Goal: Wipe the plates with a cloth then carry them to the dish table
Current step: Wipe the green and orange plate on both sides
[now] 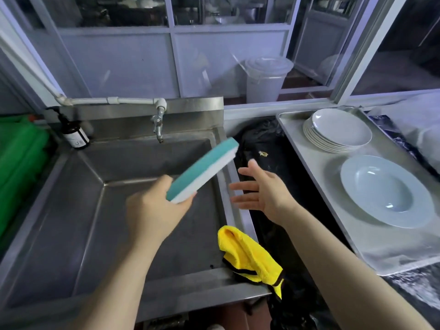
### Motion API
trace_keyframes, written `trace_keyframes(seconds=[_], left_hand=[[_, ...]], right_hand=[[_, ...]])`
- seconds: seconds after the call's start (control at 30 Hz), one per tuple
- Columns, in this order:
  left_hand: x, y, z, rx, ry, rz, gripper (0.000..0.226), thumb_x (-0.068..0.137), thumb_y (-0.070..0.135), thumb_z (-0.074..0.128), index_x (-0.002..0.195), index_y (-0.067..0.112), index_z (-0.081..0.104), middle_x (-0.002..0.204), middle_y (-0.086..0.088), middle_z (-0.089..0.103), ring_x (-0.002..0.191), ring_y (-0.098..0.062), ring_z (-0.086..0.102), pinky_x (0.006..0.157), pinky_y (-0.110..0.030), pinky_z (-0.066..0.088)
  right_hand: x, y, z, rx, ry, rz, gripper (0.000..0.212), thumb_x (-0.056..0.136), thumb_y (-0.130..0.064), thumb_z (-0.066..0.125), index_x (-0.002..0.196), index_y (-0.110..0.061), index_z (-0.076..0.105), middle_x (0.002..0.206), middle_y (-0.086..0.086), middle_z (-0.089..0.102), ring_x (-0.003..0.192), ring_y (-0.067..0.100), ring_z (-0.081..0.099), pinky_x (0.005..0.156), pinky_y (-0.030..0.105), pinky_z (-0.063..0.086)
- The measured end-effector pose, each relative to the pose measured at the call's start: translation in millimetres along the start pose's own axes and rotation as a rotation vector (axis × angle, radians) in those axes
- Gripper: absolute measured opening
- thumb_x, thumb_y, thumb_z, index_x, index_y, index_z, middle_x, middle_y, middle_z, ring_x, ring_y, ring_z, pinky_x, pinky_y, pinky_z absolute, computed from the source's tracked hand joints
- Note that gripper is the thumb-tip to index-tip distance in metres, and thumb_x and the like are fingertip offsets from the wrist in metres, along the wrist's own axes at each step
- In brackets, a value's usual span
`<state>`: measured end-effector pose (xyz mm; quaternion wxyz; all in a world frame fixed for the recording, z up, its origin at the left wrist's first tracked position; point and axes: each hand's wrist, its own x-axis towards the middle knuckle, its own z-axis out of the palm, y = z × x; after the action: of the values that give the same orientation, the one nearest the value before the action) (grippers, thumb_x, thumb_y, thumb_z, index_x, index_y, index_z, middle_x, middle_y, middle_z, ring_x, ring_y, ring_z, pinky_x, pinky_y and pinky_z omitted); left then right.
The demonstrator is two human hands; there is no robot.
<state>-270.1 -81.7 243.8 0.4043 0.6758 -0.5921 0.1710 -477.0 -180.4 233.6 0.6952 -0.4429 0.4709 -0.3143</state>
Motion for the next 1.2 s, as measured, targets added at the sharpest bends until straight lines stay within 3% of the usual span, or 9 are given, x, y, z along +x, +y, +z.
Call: trace_keyframes(seconds=[0.13,0.33,0.63,0.73,0.83,0.9,0.97,1.03,1.2], left_hand=[[-6,-2,10,0.088,0.049,0.326,0.030,0.069,0.030,0.064,0.049,0.014,0.050,0.039,0.000,0.040,0.033,-0.023,0.040,0.040,-0.019,0.024],[2,-8,16,0.004,0.052,0.638,0.018,0.067,0.011,0.067,0.066,0.018,0.050,0.062,0.006,0.068,0.055,-0.015,0.067,0.045,-0.023,0.047],[10,-48,3,-0.039,-0.175,0.548,0.017,0.079,0.005,0.049,0.072,0.002,0.064,0.113,-0.011,0.071,0.110,-0.030,0.065,0.093,-0.034,0.047],[17,-62,1,-0.026,-0.202,0.371,0.022,0.079,-0.003,0.060,0.098,0.002,0.070,0.127,-0.010,0.064,0.120,-0.028,0.058,0.091,-0.037,0.051],[21,-53,9,-0.411,-0.312,-0.177,0.048,0.082,-0.011,0.058,0.124,0.010,0.060,0.136,-0.002,0.056,0.126,-0.014,0.051,0.098,-0.019,0.042],[23,-38,16,-0.799,-0.376,-0.610,0.037,0.094,0.002,0.051,0.126,0.019,0.058,0.124,0.003,0.060,0.109,-0.006,0.060,0.083,-0.006,0.044],[20,-28,25,-1.126,-0.580,-0.937,0.027,0.100,0.034,0.044,0.116,0.024,0.064,0.113,0.001,0.068,0.092,-0.007,0.066,0.072,-0.018,0.052],[14,-19,32,-1.182,-0.799,-0.978,0.043,0.089,0.057,0.050,0.110,0.025,0.069,0.107,-0.001,0.073,0.094,-0.016,0.068,0.079,-0.033,0.052],[7,7,55,-0.938,-0.869,-0.778,0.025,0.064,0.026,0.061,0.089,0.028,0.066,0.084,0.009,0.074,0.090,-0.021,0.067,0.077,-0.039,0.052]], right_hand=[[2,-18,4,0.127,-0.132,0.180,0.093,0.061,-0.081,0.048,0.119,-0.010,0.063,0.108,0.016,0.069,0.093,0.035,0.069,0.057,0.032,0.056],[7,-9,8,0.298,-0.001,0.198,0.036,0.087,-0.010,0.046,0.120,0.001,0.055,0.087,0.018,0.063,0.066,0.027,0.067,0.057,0.040,0.059],[-17,0,0,0.401,0.120,-0.206,0.036,0.063,-0.003,0.050,0.098,-0.008,0.058,0.076,0.012,0.064,0.062,0.028,0.065,0.053,0.040,0.053],[-35,2,-6,0.353,0.131,-0.283,0.039,0.065,-0.005,0.052,0.102,-0.010,0.061,0.080,0.010,0.067,0.066,0.027,0.066,0.053,0.037,0.053],[-51,9,-15,0.299,0.182,-0.297,0.046,0.063,-0.008,0.054,0.108,-0.011,0.060,0.087,0.013,0.065,0.071,0.028,0.063,0.056,0.036,0.051],[-60,17,-23,0.281,0.220,-0.298,0.044,0.064,-0.007,0.053,0.105,-0.014,0.063,0.087,0.013,0.064,0.070,0.028,0.061,0.057,0.037,0.048],[-69,26,-29,0.287,0.237,-0.302,0.041,0.065,-0.006,0.051,0.100,-0.019,0.067,0.085,0.011,0.065,0.068,0.027,0.061,0.054,0.034,0.048],[-78,35,-37,0.285,0.265,-0.292,0.043,0.064,-0.005,0.051,0.100,-0.020,0.068,0.083,0.012,0.063,0.066,0.027,0.059,0.053,0.032,0.045],[-93,51,-68,0.304,0.354,-0.238,0.050,0.061,-0.006,0.052,0.109,-0.016,0.063,0.087,0.016,0.058,0.070,0.031,0.055,0.057,0.034,0.041]])
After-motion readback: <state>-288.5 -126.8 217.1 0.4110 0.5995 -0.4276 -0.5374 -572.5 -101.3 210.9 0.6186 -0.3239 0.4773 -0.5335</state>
